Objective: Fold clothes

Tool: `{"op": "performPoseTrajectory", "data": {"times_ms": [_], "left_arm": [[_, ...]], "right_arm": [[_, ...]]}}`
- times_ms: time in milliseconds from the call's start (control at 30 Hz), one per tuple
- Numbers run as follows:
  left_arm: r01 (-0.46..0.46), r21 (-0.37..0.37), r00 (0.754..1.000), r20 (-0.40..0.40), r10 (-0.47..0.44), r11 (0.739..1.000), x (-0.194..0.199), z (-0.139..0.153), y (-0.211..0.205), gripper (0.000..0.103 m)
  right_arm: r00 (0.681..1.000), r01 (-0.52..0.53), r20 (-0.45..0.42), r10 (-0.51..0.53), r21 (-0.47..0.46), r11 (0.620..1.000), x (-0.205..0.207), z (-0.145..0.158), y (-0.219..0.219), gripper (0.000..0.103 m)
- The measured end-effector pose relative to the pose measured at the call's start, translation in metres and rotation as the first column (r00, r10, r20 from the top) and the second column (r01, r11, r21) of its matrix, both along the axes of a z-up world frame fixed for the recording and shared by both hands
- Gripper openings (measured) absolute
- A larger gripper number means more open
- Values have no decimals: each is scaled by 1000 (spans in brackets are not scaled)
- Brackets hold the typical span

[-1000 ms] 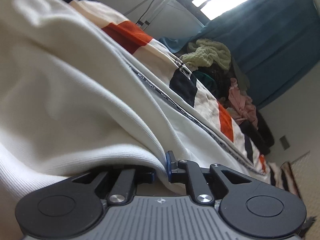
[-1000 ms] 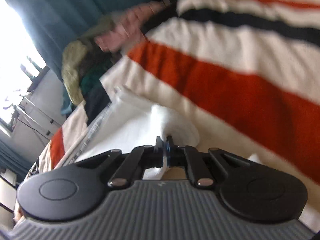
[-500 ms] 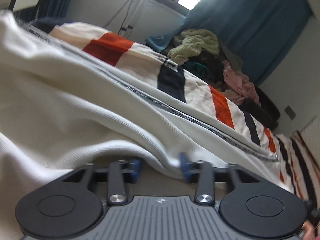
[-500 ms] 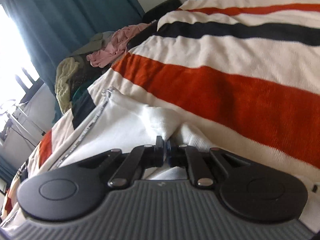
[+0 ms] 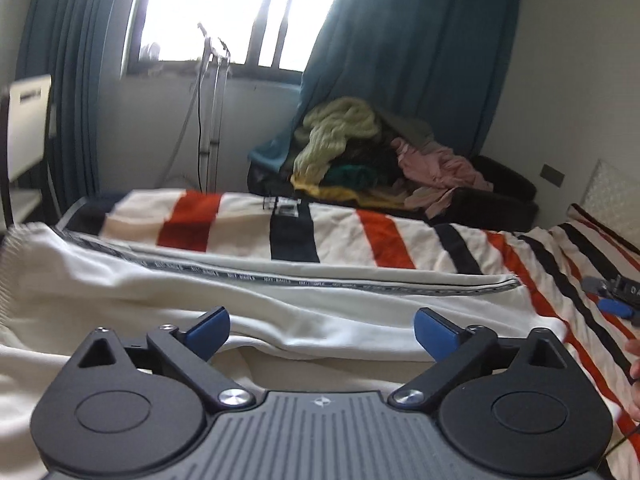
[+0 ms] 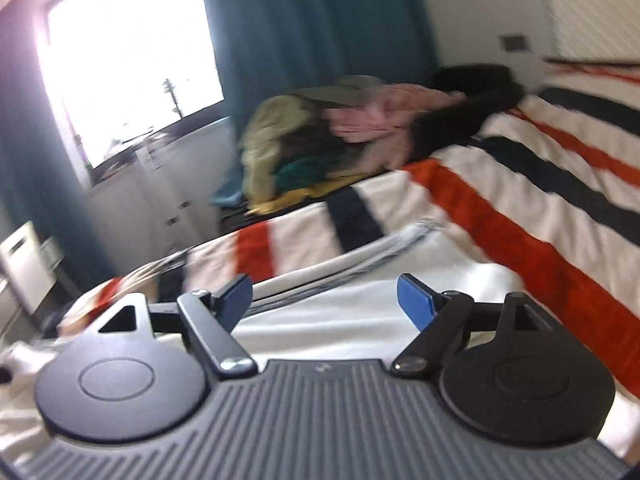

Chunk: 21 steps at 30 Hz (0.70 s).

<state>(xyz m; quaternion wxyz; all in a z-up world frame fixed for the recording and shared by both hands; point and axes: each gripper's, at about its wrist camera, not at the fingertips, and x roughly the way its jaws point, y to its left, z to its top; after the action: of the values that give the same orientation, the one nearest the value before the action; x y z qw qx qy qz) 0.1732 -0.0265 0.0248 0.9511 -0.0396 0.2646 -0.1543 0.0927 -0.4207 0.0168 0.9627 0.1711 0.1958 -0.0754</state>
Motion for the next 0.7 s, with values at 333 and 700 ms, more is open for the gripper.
{"op": "performPoseTrajectory", "data": {"times_ms": [333, 700], "left_arm": [[-72, 50, 990, 123, 65, 996, -136, 39, 29, 103], [-73, 96, 986, 158, 57, 993, -169, -20, 39, 103]], "right_arm": [[983, -182, 12, 184, -73, 981, -97, 19, 114, 81], [976, -174, 99, 195, -195, 965, -125, -23, 143, 81]]}}
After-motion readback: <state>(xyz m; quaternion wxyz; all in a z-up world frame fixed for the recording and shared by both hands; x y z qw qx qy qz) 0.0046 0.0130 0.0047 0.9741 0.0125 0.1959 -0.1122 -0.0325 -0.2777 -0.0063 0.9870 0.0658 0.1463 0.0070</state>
